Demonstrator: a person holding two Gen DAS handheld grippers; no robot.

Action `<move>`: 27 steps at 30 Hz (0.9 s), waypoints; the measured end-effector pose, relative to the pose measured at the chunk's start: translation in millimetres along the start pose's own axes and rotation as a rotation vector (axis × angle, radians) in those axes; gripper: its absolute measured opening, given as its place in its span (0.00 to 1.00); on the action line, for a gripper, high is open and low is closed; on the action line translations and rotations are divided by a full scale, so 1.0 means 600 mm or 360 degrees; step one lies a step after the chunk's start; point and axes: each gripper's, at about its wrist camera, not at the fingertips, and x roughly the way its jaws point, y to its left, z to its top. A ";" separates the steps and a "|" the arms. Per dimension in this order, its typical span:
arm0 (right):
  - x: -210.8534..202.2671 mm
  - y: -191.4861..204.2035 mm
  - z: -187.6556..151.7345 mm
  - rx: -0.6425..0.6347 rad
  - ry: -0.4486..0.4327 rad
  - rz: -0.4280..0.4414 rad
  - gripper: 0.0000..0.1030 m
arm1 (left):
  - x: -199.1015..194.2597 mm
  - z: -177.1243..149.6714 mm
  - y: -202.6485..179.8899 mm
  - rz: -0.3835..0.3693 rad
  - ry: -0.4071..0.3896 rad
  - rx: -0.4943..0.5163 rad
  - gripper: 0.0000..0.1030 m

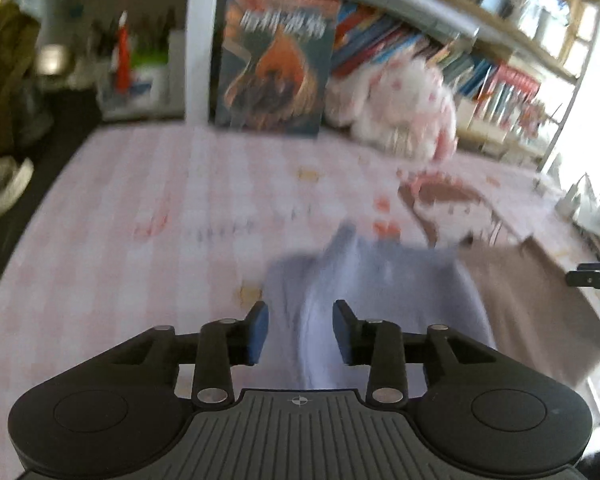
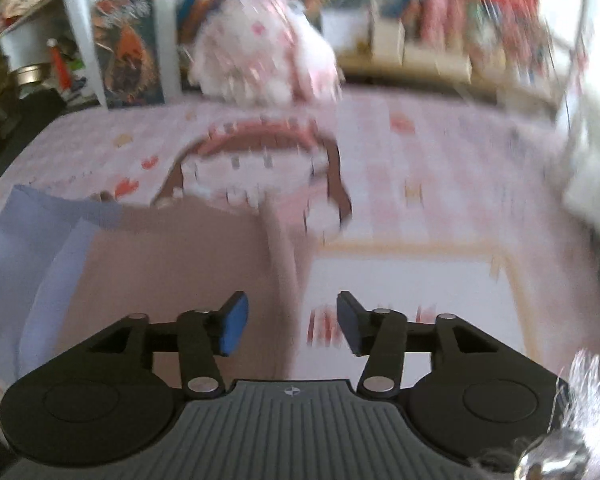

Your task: Fold clothes

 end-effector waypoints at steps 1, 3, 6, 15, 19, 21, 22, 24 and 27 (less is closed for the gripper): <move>0.005 0.001 0.009 -0.0016 -0.0023 0.0014 0.48 | 0.009 0.009 -0.006 -0.0001 -0.0013 0.0027 0.35; 0.025 0.000 0.024 -0.0012 -0.0036 0.0046 0.48 | 0.029 0.021 -0.019 -0.0012 -0.0025 0.0091 0.35; 0.058 0.003 0.037 -0.0029 -0.0008 0.0081 0.32 | 0.070 0.023 -0.039 -0.0016 0.0038 0.0189 0.07; 0.067 -0.046 0.019 0.0369 -0.0030 0.0136 0.05 | 0.096 -0.012 0.045 -0.0103 0.0004 -0.0274 0.03; 0.095 -0.048 0.004 0.0406 -0.0011 0.0135 0.06 | 0.115 -0.022 0.056 -0.0098 0.0042 -0.0384 0.06; 0.093 -0.049 0.004 0.0411 -0.0007 0.0128 0.06 | 0.112 -0.021 0.058 -0.0096 0.0036 -0.0399 0.10; 0.091 -0.050 0.004 0.0396 -0.0007 0.0126 0.09 | 0.108 -0.021 0.060 -0.0097 0.0035 -0.0414 0.10; 0.083 -0.055 0.003 0.0424 0.0005 0.0056 0.31 | 0.093 -0.019 0.063 -0.0092 0.0023 -0.0461 0.12; 0.056 -0.072 -0.009 0.0502 0.0005 0.0059 0.39 | 0.063 -0.026 0.063 -0.0049 0.0018 -0.0490 0.42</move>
